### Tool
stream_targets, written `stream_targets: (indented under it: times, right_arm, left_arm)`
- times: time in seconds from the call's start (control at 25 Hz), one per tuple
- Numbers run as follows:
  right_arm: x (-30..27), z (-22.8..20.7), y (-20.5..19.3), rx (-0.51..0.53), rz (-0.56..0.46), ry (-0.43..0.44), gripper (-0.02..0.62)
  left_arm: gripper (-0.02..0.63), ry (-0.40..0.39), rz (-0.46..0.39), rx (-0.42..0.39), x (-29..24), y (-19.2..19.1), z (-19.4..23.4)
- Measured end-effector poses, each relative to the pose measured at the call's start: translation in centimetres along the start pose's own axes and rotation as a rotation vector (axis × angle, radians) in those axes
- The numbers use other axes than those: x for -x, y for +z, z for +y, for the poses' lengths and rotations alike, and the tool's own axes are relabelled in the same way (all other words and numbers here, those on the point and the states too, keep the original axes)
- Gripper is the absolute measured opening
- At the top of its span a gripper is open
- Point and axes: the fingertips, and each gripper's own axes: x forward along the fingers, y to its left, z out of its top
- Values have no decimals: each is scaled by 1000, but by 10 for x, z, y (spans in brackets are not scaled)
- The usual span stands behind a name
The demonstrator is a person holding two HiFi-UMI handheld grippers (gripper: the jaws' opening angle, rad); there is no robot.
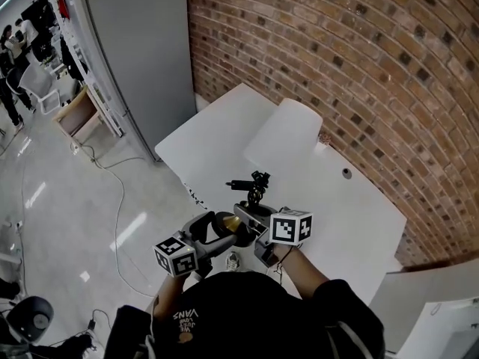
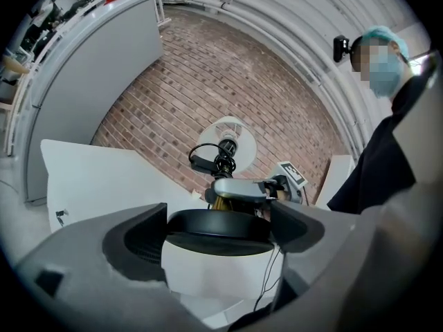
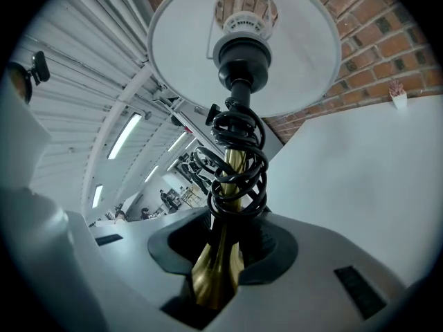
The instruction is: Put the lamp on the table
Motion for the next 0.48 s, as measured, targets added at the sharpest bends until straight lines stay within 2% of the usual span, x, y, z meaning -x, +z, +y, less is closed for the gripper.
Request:
stream_targets:
  times: [0.24, 0.48]
  right_arm:
    - [-7, -43, 47, 24, -8, -15, 115]
    - [-13, -73, 71, 4, -21, -43, 115]
  left_arm:
    - [462, -24, 5, -3, -55, 20, 28]
    - [462, -35, 59, 9, -88, 28, 49]
